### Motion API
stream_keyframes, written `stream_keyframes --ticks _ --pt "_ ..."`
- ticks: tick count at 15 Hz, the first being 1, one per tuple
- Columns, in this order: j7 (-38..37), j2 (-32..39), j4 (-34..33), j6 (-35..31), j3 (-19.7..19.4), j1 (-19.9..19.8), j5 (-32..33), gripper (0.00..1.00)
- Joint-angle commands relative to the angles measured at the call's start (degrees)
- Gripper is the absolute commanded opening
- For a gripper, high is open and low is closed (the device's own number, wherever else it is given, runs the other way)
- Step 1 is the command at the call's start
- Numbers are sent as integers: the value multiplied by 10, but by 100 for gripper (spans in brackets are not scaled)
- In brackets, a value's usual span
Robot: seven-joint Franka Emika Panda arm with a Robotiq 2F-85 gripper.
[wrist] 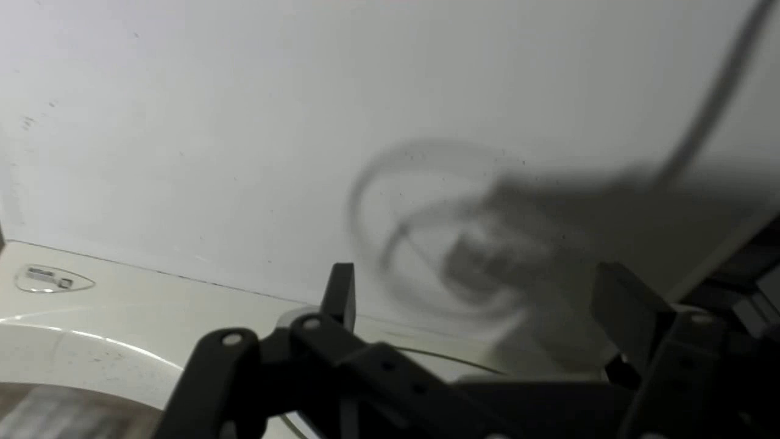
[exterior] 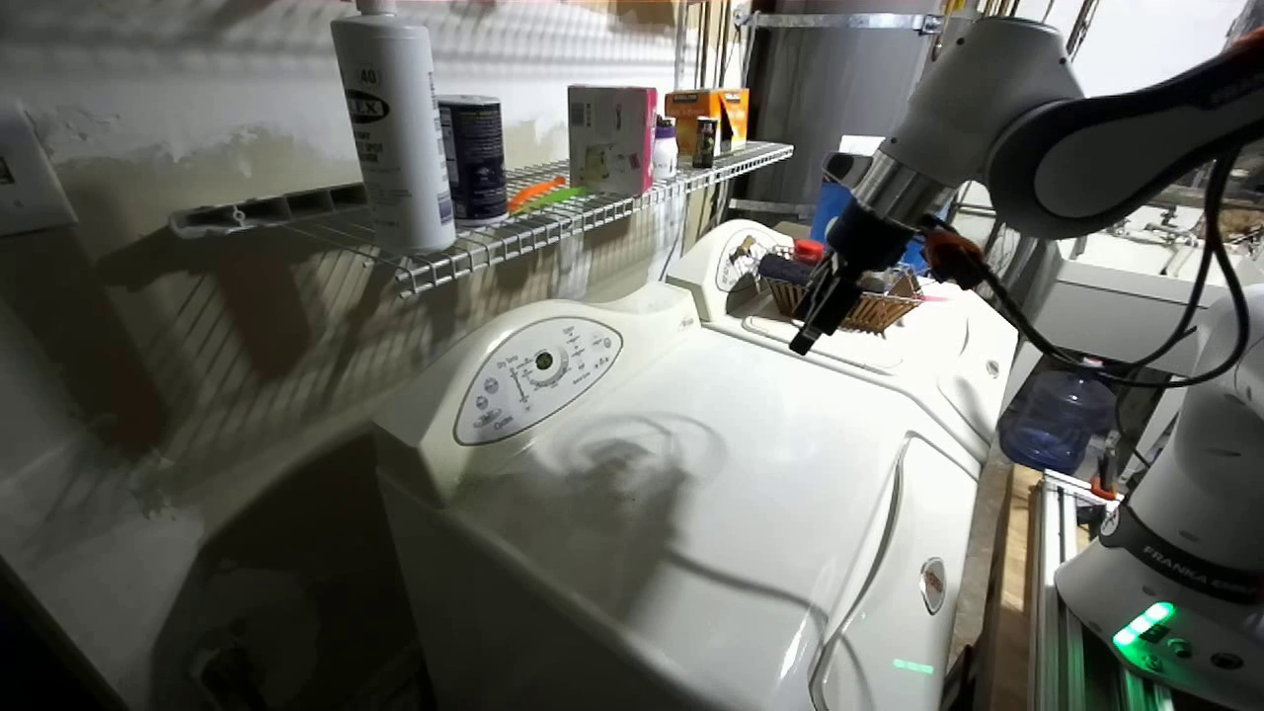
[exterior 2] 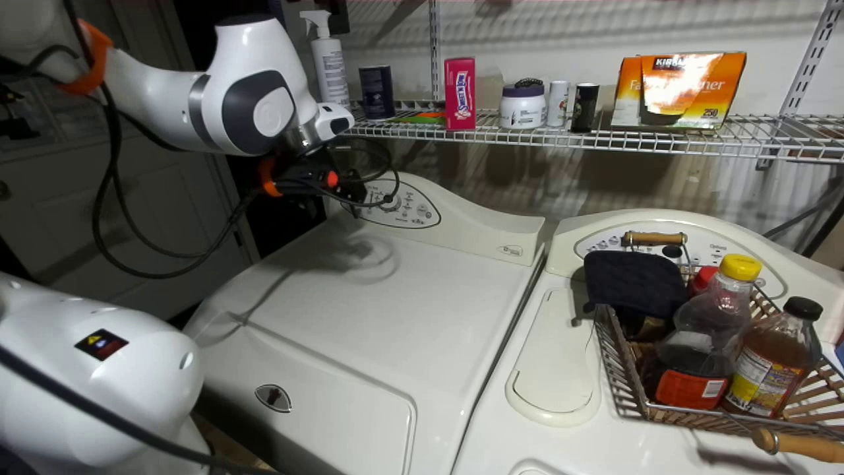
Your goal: Push the middle button in the first column of the right half of the washing machine button display
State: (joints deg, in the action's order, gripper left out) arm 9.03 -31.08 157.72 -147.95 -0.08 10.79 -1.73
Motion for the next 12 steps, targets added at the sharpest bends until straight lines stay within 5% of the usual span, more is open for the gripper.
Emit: stream_keyframes --ticks 1,4,5,6,8,12 --pt "98 115 -48 -99 -81 87 -118 100" --pt "199 175 -92 -132 -158 187 -250 100" --pt "233 189 -110 -127 -181 215 -296 94" --pt "260 208 -130 -125 -197 234 -336 72" --pt "300 244 -171 -113 -223 252 -394 69" --pt "381 305 -244 -90 -257 260 -514 40"
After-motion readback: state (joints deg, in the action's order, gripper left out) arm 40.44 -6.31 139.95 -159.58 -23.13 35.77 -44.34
